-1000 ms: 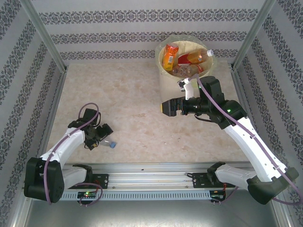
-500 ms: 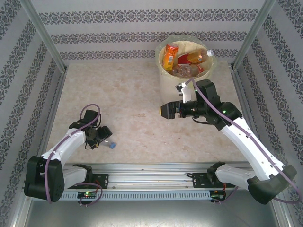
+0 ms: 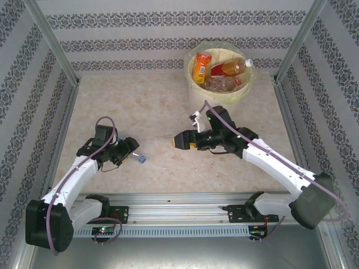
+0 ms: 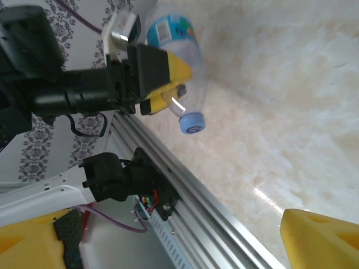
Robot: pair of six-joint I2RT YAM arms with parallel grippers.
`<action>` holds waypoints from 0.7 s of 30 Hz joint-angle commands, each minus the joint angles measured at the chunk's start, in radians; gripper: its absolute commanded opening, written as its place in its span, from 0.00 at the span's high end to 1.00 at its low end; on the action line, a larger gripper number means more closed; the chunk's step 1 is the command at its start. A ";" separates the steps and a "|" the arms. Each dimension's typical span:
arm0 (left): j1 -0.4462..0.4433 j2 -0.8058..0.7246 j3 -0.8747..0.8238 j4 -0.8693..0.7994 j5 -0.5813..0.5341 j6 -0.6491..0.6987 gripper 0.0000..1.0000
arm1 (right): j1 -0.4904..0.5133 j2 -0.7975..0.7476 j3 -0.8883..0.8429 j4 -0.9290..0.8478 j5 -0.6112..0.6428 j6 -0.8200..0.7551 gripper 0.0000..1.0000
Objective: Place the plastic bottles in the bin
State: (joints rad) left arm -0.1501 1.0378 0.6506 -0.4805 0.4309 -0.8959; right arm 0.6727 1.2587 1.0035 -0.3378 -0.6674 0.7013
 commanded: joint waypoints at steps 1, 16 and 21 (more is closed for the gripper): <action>-0.035 -0.005 0.044 0.139 0.096 -0.110 0.28 | 0.045 0.043 -0.009 0.151 -0.011 0.100 0.11; -0.168 0.057 0.112 0.374 0.150 -0.271 0.27 | 0.093 0.203 0.033 0.279 -0.020 0.219 0.24; -0.199 0.079 0.138 0.391 0.141 -0.276 0.27 | 0.100 0.223 0.038 0.288 -0.020 0.223 0.30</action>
State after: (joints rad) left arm -0.3317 1.1069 0.7498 -0.1516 0.5690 -1.1542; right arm 0.7597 1.4673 1.0122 -0.0853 -0.6785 0.9169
